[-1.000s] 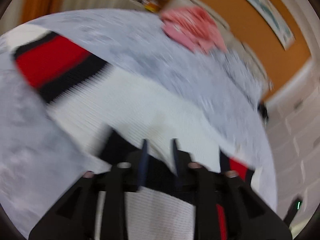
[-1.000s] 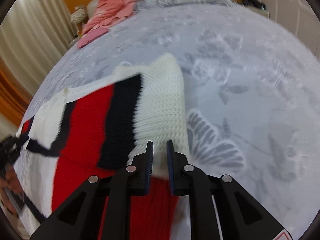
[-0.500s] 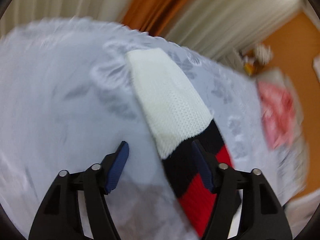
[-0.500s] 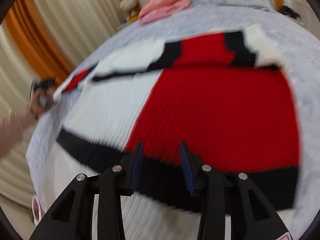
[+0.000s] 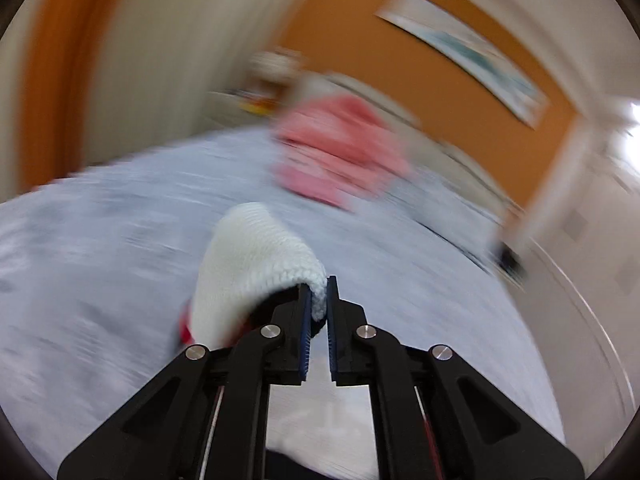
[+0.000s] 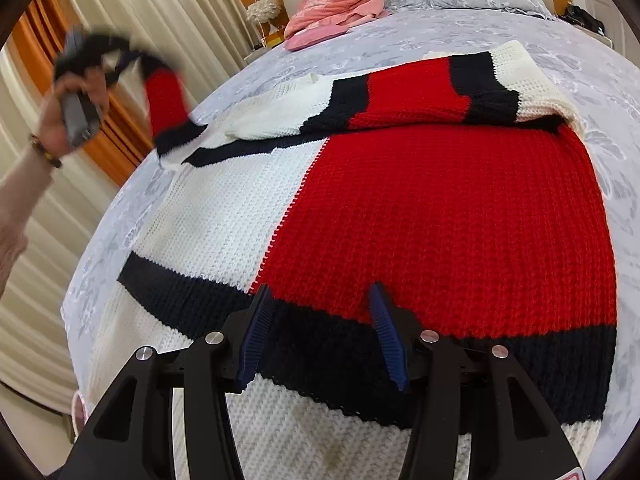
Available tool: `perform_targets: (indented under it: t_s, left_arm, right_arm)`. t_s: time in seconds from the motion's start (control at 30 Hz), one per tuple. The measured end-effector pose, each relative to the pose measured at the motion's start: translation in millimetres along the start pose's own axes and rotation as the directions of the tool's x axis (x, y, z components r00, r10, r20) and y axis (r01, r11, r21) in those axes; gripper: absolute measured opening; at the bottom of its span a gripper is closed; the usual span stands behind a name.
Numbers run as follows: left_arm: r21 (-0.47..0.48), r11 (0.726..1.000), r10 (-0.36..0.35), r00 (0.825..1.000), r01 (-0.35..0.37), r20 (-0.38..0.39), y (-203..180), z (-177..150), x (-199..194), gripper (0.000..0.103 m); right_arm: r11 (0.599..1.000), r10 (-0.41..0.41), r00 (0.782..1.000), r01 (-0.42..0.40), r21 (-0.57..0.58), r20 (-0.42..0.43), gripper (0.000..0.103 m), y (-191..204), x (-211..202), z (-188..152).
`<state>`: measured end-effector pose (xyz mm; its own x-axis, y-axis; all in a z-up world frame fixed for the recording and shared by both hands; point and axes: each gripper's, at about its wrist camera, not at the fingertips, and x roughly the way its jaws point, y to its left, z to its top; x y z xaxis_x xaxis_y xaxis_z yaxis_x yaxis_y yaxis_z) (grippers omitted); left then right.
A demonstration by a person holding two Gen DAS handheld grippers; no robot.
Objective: Fold small clothes
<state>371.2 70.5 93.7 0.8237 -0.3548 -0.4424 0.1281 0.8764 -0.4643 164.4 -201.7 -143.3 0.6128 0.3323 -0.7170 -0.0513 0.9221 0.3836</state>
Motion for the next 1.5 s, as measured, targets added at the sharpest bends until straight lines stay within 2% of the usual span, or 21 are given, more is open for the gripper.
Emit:
perform_targets:
  t_s: [0.1,0.23,0.3,0.37,0.43,0.53,0.6,0.63,0.73,0.83,0.9,0.97,1.0,1.03,1.07,1.13,1.23,1.3,1.37,1.47,1.5]
  left_arm:
    - [0.026,0.987,-0.153,0.973,0.160,-0.171,-78,-72,18,0.006]
    - [-0.067,0.991,-0.133,0.931,0.117,-0.341,-92,-163,49,0.011]
    - [-0.174,0.982,-0.137,0.915,0.074,-0.380,-80,-194,49,0.024]
    - [-0.236,0.970,-0.135,0.929,0.054,-0.344,-66,-201,32,0.062]
    - [-0.269,0.963,-0.084,0.965,0.015,-0.247,-49,-195,9,0.075]
    - [-0.397,0.917,-0.020,0.992,-0.033,-0.129,-6,-176,-7,0.082]
    - [-0.456,0.888,0.002,0.993,-0.056,-0.118,19,-174,-8,0.083]
    - [-0.466,0.880,0.026,0.990,-0.090,-0.142,32,-175,-1,0.082]
    - [-0.448,0.884,0.050,0.979,-0.135,-0.197,51,-177,23,0.082]
    - [-0.436,0.894,0.003,0.976,-0.099,-0.216,62,-167,45,0.082]
    - [-0.453,0.886,-0.004,0.975,-0.100,-0.223,73,-171,54,0.082]
    - [-0.499,0.860,-0.007,0.977,-0.104,-0.215,88,-178,52,0.073]
    - [-0.511,0.853,-0.008,0.979,-0.101,-0.206,93,-179,54,0.066]
    - [-0.501,0.860,-0.004,0.979,-0.101,-0.204,94,-177,54,0.051]
    - [-0.481,0.870,0.009,0.980,-0.105,-0.198,95,-173,55,0.033]
    - [-0.460,0.882,0.023,0.984,-0.104,-0.178,97,-166,52,0.027]
    - [-0.449,0.884,0.048,0.980,-0.132,-0.194,103,-164,52,0.026]
    - [-0.464,0.874,0.046,0.975,-0.145,-0.218,108,-169,57,0.029]
    - [-0.472,0.868,0.046,0.971,-0.154,-0.233,109,-170,60,0.028]
    - [-0.466,0.872,0.043,0.971,-0.151,-0.234,105,-167,60,0.037]
    - [-0.482,0.866,0.027,0.974,-0.136,-0.226,106,-166,60,0.040]
  right_arm:
    - [0.999,0.023,1.000,-0.024,0.040,0.009,0.049,-12,-5,2]
    - [0.994,0.008,0.999,-0.011,0.106,0.031,0.050,-34,-19,11]
    - [0.990,-0.007,0.999,0.001,0.143,0.043,0.053,-47,-30,19]
    - [0.987,0.010,0.998,-0.019,0.159,0.057,0.055,-58,-39,34]
    - [0.992,0.003,0.999,-0.009,0.127,0.048,0.057,-62,-41,58]
    - [0.995,0.006,1.000,-0.009,0.101,0.031,0.057,-60,-29,101]
    - [0.995,-0.002,1.000,0.000,0.097,0.028,0.058,-53,-17,122]
    - [0.997,-0.059,0.998,0.057,0.057,0.034,0.059,-41,-8,138]
    - [0.992,-0.110,0.993,0.112,-0.054,0.045,0.065,-4,17,160]
    - [0.966,-0.181,0.983,0.175,-0.189,-0.015,0.080,33,61,167]
    - [0.911,-0.297,0.955,0.276,-0.306,-0.023,0.079,52,98,167]
    - [0.891,-0.335,0.941,0.299,-0.342,-0.052,0.059,53,121,166]
    - [0.899,-0.327,0.942,0.288,-0.329,-0.070,0.024,48,122,164]
    - [0.927,-0.289,0.954,0.258,-0.273,-0.076,0.012,40,117,170]
    - [0.947,-0.251,0.966,0.232,-0.223,-0.061,0.009,35,107,177]
    - [0.973,-0.200,0.978,0.204,-0.105,0.051,0.008,19,62,193]
    - [0.985,-0.165,0.971,0.152,0.084,0.173,0.008,-34,1,191]
    - [0.969,-0.206,0.974,0.190,0.156,0.093,0.009,-73,6,178]
    - [0.952,-0.161,0.985,0.173,0.254,-0.066,0.010,-116,32,159]
    - [0.937,-0.078,0.996,0.089,0.337,-0.046,0.019,-129,26,148]
    - [0.939,-0.082,0.996,0.086,0.333,-0.027,0.033,-128,21,149]
